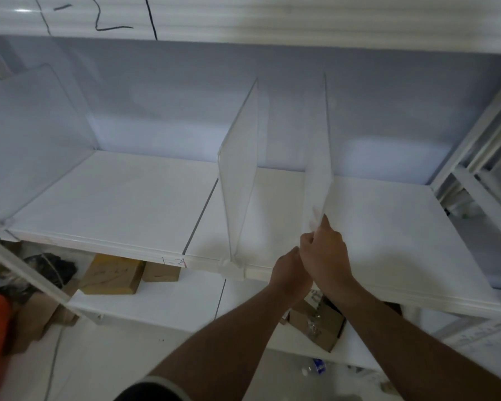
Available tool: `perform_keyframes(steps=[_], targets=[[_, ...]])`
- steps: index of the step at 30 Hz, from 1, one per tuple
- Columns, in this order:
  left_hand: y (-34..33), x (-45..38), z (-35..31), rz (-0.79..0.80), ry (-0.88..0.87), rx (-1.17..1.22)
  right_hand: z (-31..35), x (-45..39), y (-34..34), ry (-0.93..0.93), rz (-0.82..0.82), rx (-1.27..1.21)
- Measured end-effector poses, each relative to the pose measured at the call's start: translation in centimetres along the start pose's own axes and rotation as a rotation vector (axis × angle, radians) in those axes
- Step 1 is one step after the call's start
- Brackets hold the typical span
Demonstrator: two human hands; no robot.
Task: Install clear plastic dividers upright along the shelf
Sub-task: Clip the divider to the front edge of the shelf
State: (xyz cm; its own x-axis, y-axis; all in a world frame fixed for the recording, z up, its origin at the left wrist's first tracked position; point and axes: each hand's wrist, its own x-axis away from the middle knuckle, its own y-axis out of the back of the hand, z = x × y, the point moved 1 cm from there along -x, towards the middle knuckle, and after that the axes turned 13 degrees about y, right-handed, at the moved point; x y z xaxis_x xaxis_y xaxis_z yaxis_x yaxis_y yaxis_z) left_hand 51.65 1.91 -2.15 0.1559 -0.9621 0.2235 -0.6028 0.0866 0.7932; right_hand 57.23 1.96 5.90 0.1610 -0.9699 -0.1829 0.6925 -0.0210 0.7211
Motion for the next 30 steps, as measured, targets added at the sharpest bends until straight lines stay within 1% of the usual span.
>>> perform_keyframes(steps=[1, 4, 7, 9, 11, 14, 15, 20, 23, 27, 30], targets=[[0.0, -0.1, 0.0, -0.002, -0.002, 0.008, -0.1, -0.2, -0.1, 0.004, -0.003, -0.002], [0.1, -0.3, 0.1, -0.005, -0.003, -0.067, -0.1, -0.9, -0.2, 0.012, 0.001, 0.011], [0.4, -0.2, 0.1, -0.010, -0.058, -0.131, -0.2, -1.1, -0.2, 0.015, 0.011, 0.028], [0.4, 0.1, 0.2, 0.015, -0.088, -0.152, -0.4, -1.0, -0.1, 0.020, 0.018, 0.029], [0.0, 0.1, 0.6, 0.015, -0.047, -0.110, -0.5, -0.9, 0.1, 0.032, 0.043, 0.032], [-0.6, 0.2, 1.3, 0.005, 0.062, 0.029, -0.6, -0.7, 0.3, 0.035, 0.054, 0.030], [-0.7, 0.4, 1.3, -0.002, 0.074, 0.046, -0.7, -0.6, 0.2, 0.034, 0.054, 0.032], [-1.0, 0.6, 1.2, -0.074, 0.068, 0.095, -1.1, -0.5, -0.1, 0.031, 0.039, 0.017], [-1.0, 0.3, 1.5, -0.085, 0.073, 0.134, -1.4, -1.2, -0.1, 0.045, 0.046, 0.027], [-0.5, -0.6, 2.3, -0.034, 0.029, 0.084, -1.9, -1.7, 0.2, 0.085, 0.122, 0.030], [-0.2, -1.4, 3.3, 0.018, -0.006, -0.026, -2.5, -2.5, 0.7, 0.081, 0.244, 0.003]])
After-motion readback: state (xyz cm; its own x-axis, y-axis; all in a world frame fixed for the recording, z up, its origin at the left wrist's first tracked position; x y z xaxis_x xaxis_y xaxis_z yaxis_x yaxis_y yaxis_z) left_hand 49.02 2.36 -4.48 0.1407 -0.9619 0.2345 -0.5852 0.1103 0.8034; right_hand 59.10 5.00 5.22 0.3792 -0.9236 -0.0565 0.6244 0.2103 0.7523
